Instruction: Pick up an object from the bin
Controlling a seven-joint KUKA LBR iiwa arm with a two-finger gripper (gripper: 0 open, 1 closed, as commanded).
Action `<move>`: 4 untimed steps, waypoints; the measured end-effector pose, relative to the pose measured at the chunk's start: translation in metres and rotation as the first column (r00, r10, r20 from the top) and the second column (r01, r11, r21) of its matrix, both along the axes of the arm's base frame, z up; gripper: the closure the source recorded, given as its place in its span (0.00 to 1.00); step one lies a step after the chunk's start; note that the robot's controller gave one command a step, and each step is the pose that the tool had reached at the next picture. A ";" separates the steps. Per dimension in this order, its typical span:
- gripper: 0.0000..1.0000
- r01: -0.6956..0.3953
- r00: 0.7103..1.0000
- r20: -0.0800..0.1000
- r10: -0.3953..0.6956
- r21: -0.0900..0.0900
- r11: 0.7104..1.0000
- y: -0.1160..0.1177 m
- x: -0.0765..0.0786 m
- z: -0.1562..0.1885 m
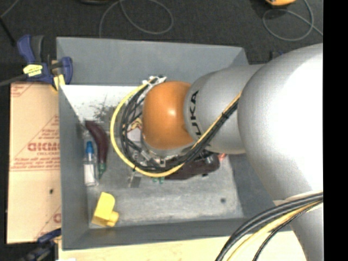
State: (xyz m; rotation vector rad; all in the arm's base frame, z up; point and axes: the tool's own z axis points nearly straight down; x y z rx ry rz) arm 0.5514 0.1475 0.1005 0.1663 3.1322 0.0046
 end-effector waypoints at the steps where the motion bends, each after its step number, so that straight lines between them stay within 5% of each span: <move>1: 0.00 0.184 0.983 0.002 -0.184 0.004 0.983 -0.025 -0.039 0.038; 2: 0.00 0.190 0.982 0.003 -0.190 0.005 0.982 -0.029 -0.043 0.042; 3: 0.00 0.257 0.967 0.002 -0.257 0.004 0.967 0.009 -0.008 0.055; 4: 0.00 0.202 0.979 0.007 -0.203 0.010 0.979 0.007 -0.003 0.053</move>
Offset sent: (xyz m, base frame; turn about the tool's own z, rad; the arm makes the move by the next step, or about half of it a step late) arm 0.0000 0.0000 0.0000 0.0000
